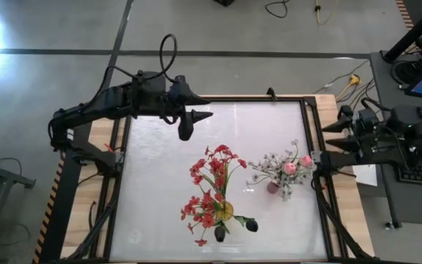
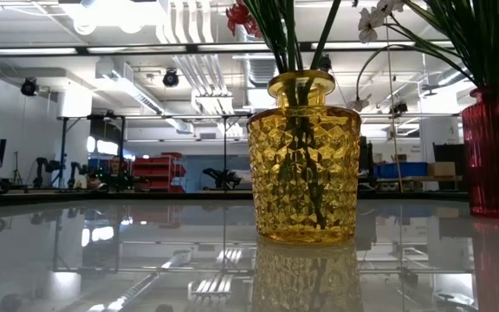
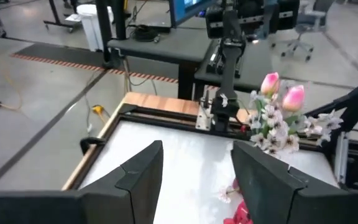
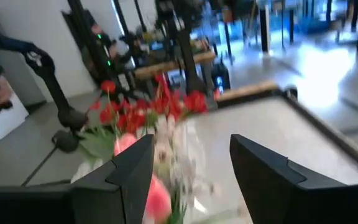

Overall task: Sort flowers into vase by color
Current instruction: Return to Home Position

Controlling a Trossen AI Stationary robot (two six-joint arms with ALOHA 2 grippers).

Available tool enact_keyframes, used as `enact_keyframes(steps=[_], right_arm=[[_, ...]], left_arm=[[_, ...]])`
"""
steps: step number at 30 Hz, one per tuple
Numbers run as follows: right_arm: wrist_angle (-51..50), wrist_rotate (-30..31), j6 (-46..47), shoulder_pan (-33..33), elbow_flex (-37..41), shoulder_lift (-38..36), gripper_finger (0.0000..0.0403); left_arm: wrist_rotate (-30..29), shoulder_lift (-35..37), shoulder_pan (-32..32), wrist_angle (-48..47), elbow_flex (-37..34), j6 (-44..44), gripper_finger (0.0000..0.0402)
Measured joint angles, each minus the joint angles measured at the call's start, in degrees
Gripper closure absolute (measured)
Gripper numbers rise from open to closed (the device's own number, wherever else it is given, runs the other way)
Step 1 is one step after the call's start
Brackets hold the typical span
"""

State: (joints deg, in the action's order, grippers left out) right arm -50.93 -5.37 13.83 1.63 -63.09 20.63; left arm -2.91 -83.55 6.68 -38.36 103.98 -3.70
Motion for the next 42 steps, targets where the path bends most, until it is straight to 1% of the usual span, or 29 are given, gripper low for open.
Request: enact_keyframes(steps=[1, 5, 7, 8, 10, 12, 15, 18, 20, 22, 24, 26, 28, 32, 35, 37, 38, 39, 41, 42], right_arm=[[2.0, 0.0, -0.7, 0.0, 0.6, 0.0, 0.0201], [10.6, 1.4, -0.6, 0.0, 1.7, 0.2, 0.0208], [11.8, 1.5, -0.7, 0.0, 1.4, 0.3, 0.0210], [11.9, 1.5, -0.9, 0.0, 1.3, 0.4, 0.0211], [12.6, 1.4, -0.7, 0.0, 1.3, 0.4, 0.0211], [12.2, 1.4, -0.4, 0.0, 1.3, 0.4, 0.0210], [12.2, 1.4, -3.1, 0.0, 1.3, 0.4, 0.0208], [11.4, 1.5, -10.0, 0.0, 1.4, 0.4, 0.0209], [10.5, 1.6, -13.2, 0.0, 2.4, 0.4, 0.0211], [11.1, 3.9, -14.9, 0.0, 3.9, 0.2, 0.0211], [12.9, 6.8, -15.8, 0.0, 5.9, -0.5, 0.0211], [15.4, 7.1, -16.5, 0.0, 8.1, -2.0, 0.0209], [18.4, 6.9, -16.9, 0.0, 10.4, -3.9, 0.0208], [23.5, 7.0, -16.5, 0.0, 15.1, -9.8, 0.0211], [25.1, 6.9, -14.3, 0.0, 18.8, -15.1, 0.0211], [25.1, 7.1, -12.5, 0.0, 21.4, -18.7, 0.0210], [25.2, 7.1, -11.7, 0.0, 22.5, -20.2, 0.0209], [26.5, 7.1, -11.0, 0.0, 23.7, -20.4, 0.0209], [23.6, 7.0, -10.6, 0.0, 24.7, -20.3, 0.0208], [25.3, 7.1, -10.7, 0.0, 25.0, -19.4, 0.0208]], left_arm=[[0.8, 1.4, 0.4, 2.3, -3.1, -0.4, 0.0222], [1.0, 8.7, 1.1, 9.6, -16.1, -1.2, 0.0230], [0.5, 13.0, 1.1, 12.9, -22.2, -2.0, 0.0235], [-0.8, 15.0, 1.1, 14.4, -25.1, -2.9, 0.0238], [-5.5, 18.7, 1.1, 16.5, -30.0, -5.3, 0.0242], [-10.6, 21.8, 1.1, 16.3, -34.0, -9.0, 0.0245], [-17.0, 25.2, 1.1, 16.4, -38.9, -10.2, 0.0247], [-19.6, 27.5, 1.1, 15.9, -42.9, -6.7, 0.0247], [-20.1, 28.2, 1.1, 15.6, -45.6, -6.6, 0.0247], [-20.1, 28.3, 1.0, 15.7, -48.1, -9.3, 0.0247], [-20.6, 28.3, 1.0, 17.3, -51.4, -10.1, 0.0247], [-22.2, 28.3, 1.0, 22.1, -55.4, -8.7, 0.0247], [-23.2, 28.7, 1.0, 28.9, -60.2, -6.4, 0.0247], [-23.3, 30.2, 1.0, 45.8, -70.4, -1.1, 0.0247], [-22.9, 31.2, 1.0, 57.5, -77.2, 3.0, 0.0247], [-22.8, 31.9, 1.0, 62.1, -80.5, 4.7, 0.0247], [-22.8, 32.2, 1.0, 63.0, -82.0, 5.1, 0.0247], [-22.9, 32.5, 1.0, 63.0, -83.1, 5.2, 0.0247], [-23.3, 32.8, 1.0, 63.1, -84.8, 4.1, 0.0247], [-23.3, 32.9, 1.0, 63.5, -85.5, 3.9, 0.0247]])
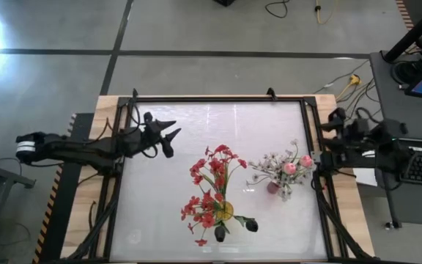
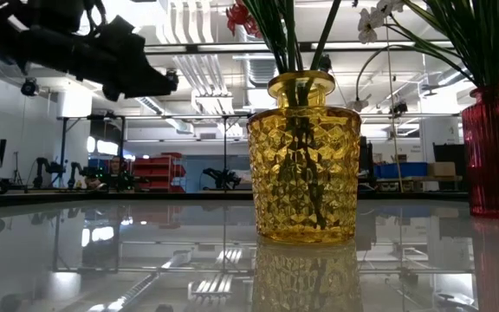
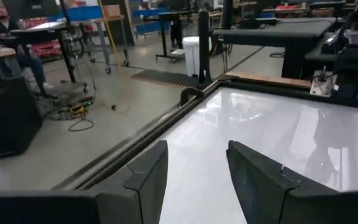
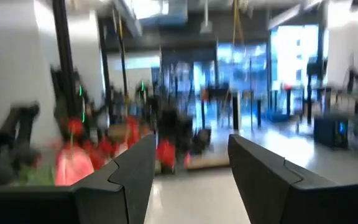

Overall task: Sort flowers into vase by color
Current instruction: Return to Home Position

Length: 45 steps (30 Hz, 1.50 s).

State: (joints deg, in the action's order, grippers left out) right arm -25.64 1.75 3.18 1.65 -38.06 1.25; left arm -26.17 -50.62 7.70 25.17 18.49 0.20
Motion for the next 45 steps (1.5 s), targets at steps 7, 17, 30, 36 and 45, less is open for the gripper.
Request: enact_keyframes(steps=[7, 17, 30, 36, 45], right_arm=[[7.4, 5.8, 1.5, 0.0, 6.6, -1.0, 0.0207], [14.6, 5.3, 2.2, 0.0, 12.7, -1.2, 0.0207], [15.3, 5.3, 7.4, 0.0, 19.0, -1.2, 0.0207], [15.9, 5.4, 7.1, 0.0, 20.2, -1.2, 0.0207], [24.4, 7.6, -1.7, 0.1, 16.9, -1.2, 0.0207]], left_arm=[[9.9, 2.3, -0.2, 2.6, -2.9, 5.4, 0.0247], [-0.3, 12.3, -0.1, -1.4, -6.7, 5.9, 0.0247], [-0.4, 32.0, -0.1, -19.0, -9.1, 7.5, 0.0247], [-0.4, 43.6, -0.1, -28.6, -9.0, 8.0, 0.0247], [-1.3, 49.9, -0.2, -40.1, -8.6, 5.4, 0.0247]])
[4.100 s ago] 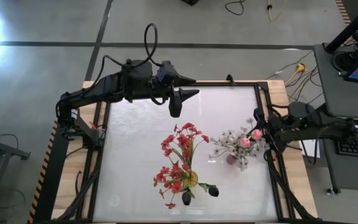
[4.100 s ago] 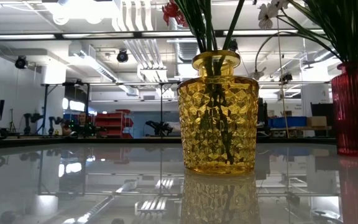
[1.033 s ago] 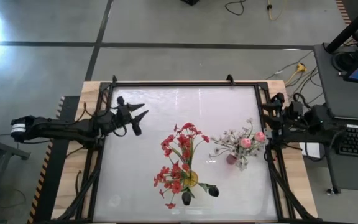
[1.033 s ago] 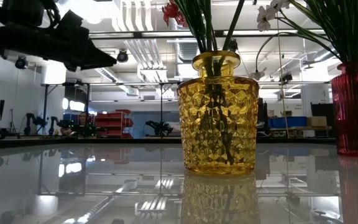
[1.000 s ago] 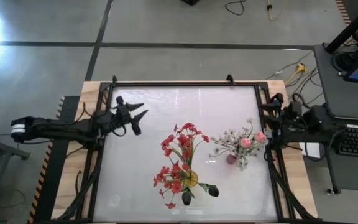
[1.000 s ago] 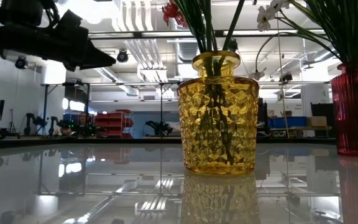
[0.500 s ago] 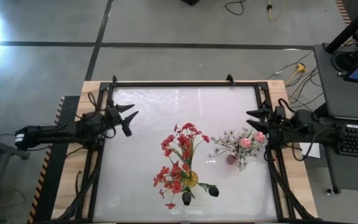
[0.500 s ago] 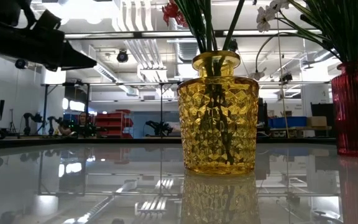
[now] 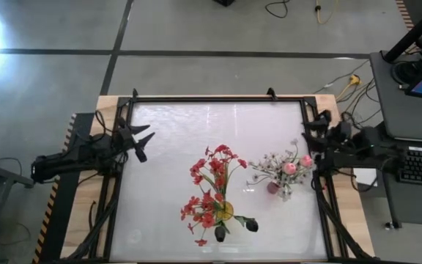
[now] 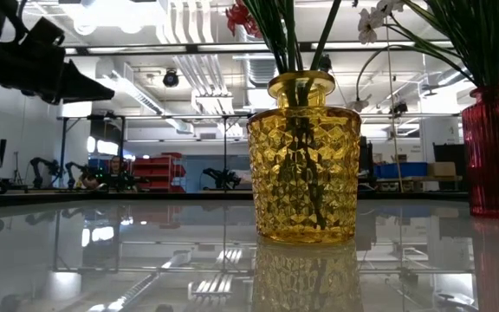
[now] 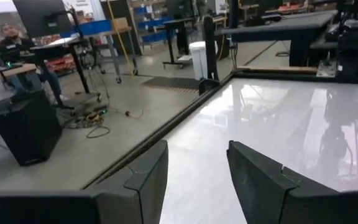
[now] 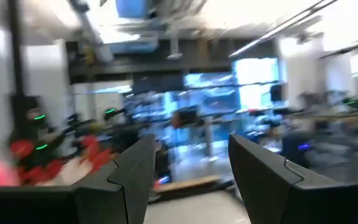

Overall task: Sort flowers into vase by color
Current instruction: Return to Home Position

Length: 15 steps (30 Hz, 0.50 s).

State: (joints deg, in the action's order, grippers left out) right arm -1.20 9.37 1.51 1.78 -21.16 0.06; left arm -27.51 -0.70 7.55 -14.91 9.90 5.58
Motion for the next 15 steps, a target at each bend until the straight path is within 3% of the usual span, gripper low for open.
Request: enact_keyframes(steps=[2, 4, 11, 13, 15], right_arm=[[-0.1, 4.8, -1.8, 0.0, -1.9, 0.1, 0.0207], [-0.1, 13.8, -4.0, 0.0, -3.9, 0.0, 0.0207], [-1.6, 60.1, 1.0, 0.0, -6.0, 0.1, 0.0207], [-6.7, 66.3, 7.6, 0.0, -5.5, 0.1, 0.0207], [-15.1, 64.9, 17.4, 0.0, -4.9, 0.0, 0.0207]], left_arm=[[0.0, 0.8, 0.0, -0.2, -0.2, -0.5, 0.0247], [0.1, 0.7, 0.0, -0.3, -0.2, -0.7, 0.0247], [0.5, 0.7, 0.0, -0.3, -0.2, -1.1, 0.0247], [0.5, 0.7, 0.0, -0.3, -0.2, -1.2, 0.0247], [0.5, 0.7, 0.0, -0.3, -0.2, -1.2, 0.0247]])
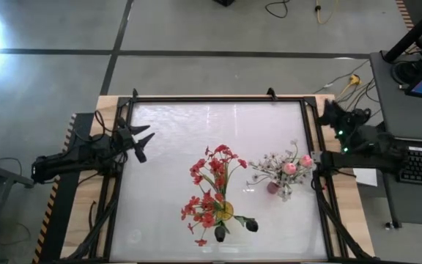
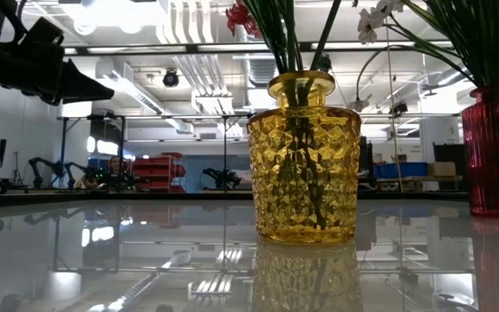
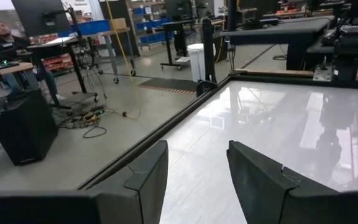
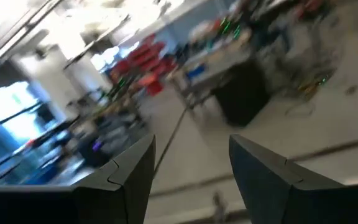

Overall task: Sort flowers into vase by color
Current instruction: Return to Home Position

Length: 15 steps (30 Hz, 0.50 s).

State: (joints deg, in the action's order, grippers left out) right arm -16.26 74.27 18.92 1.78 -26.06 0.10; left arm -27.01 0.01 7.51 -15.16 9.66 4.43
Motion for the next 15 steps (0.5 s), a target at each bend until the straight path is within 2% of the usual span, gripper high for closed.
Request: enact_keyframes(steps=[3, 7, 11, 14, 15], right_arm=[[-12.5, -3.9, 16.6, 0.0, 1.8, 0.3, 0.0207], [-23.8, -2.0, 35.4, 0.0, 4.8, 0.3, 0.0207], [-27.2, 0.3, 46.0, 0.0, 9.0, 0.4, 0.0207], [-26.6, -2.2, 53.5, 0.0, 13.2, 0.4, 0.0207], [-23.6, -3.4, 53.6, 0.0, 14.1, 0.6, 0.0207]], left_arm=[[0.1, 0.0, 0.0, 0.0, 0.0, 0.0, 0.0247], [0.1, 0.0, 0.0, -0.1, 0.0, -0.4, 0.0247], [0.2, 0.0, 0.0, -0.4, 0.0, -0.7, 0.0247], [1.4, 0.0, 0.0, -0.4, -0.1, -0.6, 0.0247], [2.2, 0.0, 0.0, -0.4, -0.1, -0.6, 0.0247]])
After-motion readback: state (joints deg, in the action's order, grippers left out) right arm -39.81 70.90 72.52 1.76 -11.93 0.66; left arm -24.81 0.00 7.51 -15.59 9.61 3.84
